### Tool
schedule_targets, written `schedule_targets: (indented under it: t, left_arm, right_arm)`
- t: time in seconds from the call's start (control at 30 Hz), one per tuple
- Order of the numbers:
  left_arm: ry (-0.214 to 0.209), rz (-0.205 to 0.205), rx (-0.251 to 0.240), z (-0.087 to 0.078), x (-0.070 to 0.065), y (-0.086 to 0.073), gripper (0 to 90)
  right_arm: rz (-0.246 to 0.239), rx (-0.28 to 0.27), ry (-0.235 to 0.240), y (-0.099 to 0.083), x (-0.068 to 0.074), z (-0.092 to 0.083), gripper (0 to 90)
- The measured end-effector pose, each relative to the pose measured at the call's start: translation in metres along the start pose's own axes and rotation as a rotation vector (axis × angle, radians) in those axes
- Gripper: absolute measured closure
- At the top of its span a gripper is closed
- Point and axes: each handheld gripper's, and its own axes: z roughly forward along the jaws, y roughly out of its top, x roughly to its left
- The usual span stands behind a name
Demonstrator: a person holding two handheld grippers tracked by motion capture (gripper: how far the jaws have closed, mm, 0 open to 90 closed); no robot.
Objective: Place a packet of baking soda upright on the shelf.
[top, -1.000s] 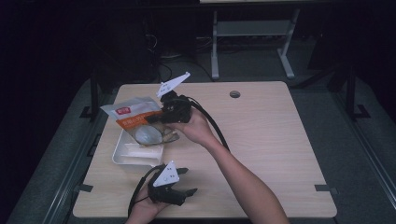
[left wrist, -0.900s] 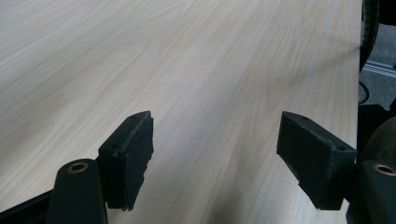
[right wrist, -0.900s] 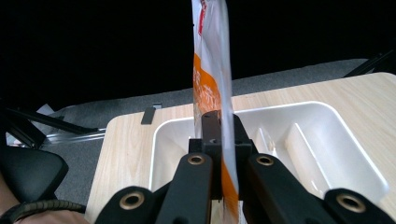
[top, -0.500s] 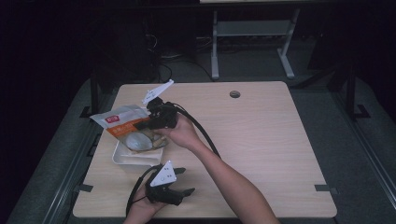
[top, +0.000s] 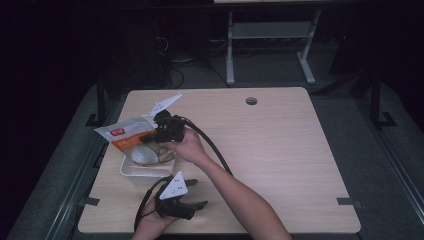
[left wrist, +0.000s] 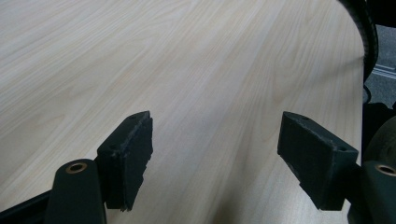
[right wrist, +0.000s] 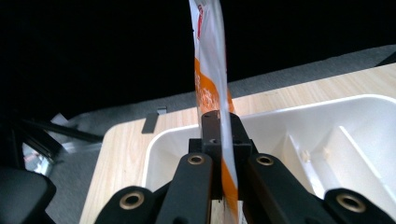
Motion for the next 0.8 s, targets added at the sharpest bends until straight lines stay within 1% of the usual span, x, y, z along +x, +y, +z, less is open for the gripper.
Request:
schedule_targets:
  t: [0.07, 0.1, 0.2, 0.27, 0.3, 0.37, 0.4, 0.5, 0.57, 0.6, 0.63, 0.67, 0.7, 0.73, 0.77, 0.8]
  left_arm:
    - [0.0, 0.008, -0.001, 0.0, 0.0, 0.0, 25.5]
    - [-0.001, 0.005, -0.003, 0.0, -0.001, 0.0, 25.5]
    - [0.0, 0.003, -0.004, 0.0, -0.001, 0.0, 25.5]
    - [-0.001, 0.002, -0.003, 0.001, -0.001, 0.0, 25.5]
    - [-0.001, 0.002, -0.003, 0.001, -0.001, 0.0, 25.5]
    - [0.001, 0.002, -0.002, 0.0, 0.0, 0.0, 25.5]
    - [0.001, 0.001, -0.003, 0.0, 0.0, 0.0, 25.5]
    - [0.004, 0.003, -0.005, -0.001, 0.0, 0.0, 25.5]
    - [0.004, 0.002, -0.006, -0.001, 0.0, 0.0, 25.5]
    - [0.003, 0.002, -0.004, 0.0, 0.0, 0.0, 25.5]
    - [0.001, 0.002, -0.004, 0.0, 0.0, 0.0, 25.5]
    - [0.002, 0.003, -0.004, 0.0, 0.0, 0.0, 25.5]
    - [0.002, 0.003, -0.005, 0.0, 0.0, 0.0, 25.5]
    - [0.002, 0.003, -0.005, 0.0, 0.0, 0.0, 25.5]
    - [0.002, 0.003, -0.006, 0.0, 0.0, 0.0, 25.5]
    - [0.002, 0.002, -0.006, 0.0, 0.0, 0.0, 25.5]
  right_arm:
    - [0.014, -0.006, 0.003, -0.004, -0.002, 0.004, 89.8]
    - [0.024, -0.004, 0.003, -0.008, -0.004, 0.009, 89.8]
    - [0.032, -0.007, 0.003, -0.013, -0.006, 0.011, 89.7]
    - [0.056, -0.031, 0.01, -0.022, -0.01, 0.014, 89.7]
    - [0.056, -0.031, 0.01, -0.022, -0.01, 0.014, 89.7]
    - [0.074, -0.043, 0.014, -0.026, -0.012, 0.016, 89.6]
    - [0.072, -0.042, 0.008, -0.027, -0.011, 0.017, 89.5]
    - [0.049, -0.018, -0.026, -0.028, -0.01, 0.018, 88.8]
    - [0.044, -0.011, -0.03, -0.028, -0.01, 0.017, 88.8]
    - [0.038, -0.002, -0.039, -0.028, -0.01, 0.016, 88.8]
    - [0.029, 0.018, -0.044, -0.028, -0.01, 0.015, 88.6]
    - [0.029, 0.024, -0.046, -0.028, -0.01, 0.014, 88.0]
    - [0.028, 0.033, -0.045, -0.028, -0.01, 0.014, 85.1]
    - [0.028, 0.033, -0.045, -0.028, -0.01, 0.014, 85.1]
    - [0.028, 0.05, -0.039, -0.029, -0.011, 0.014, 80.2]
    - [0.026, 0.071, -0.044, -0.029, -0.011, 0.014, 73.5]
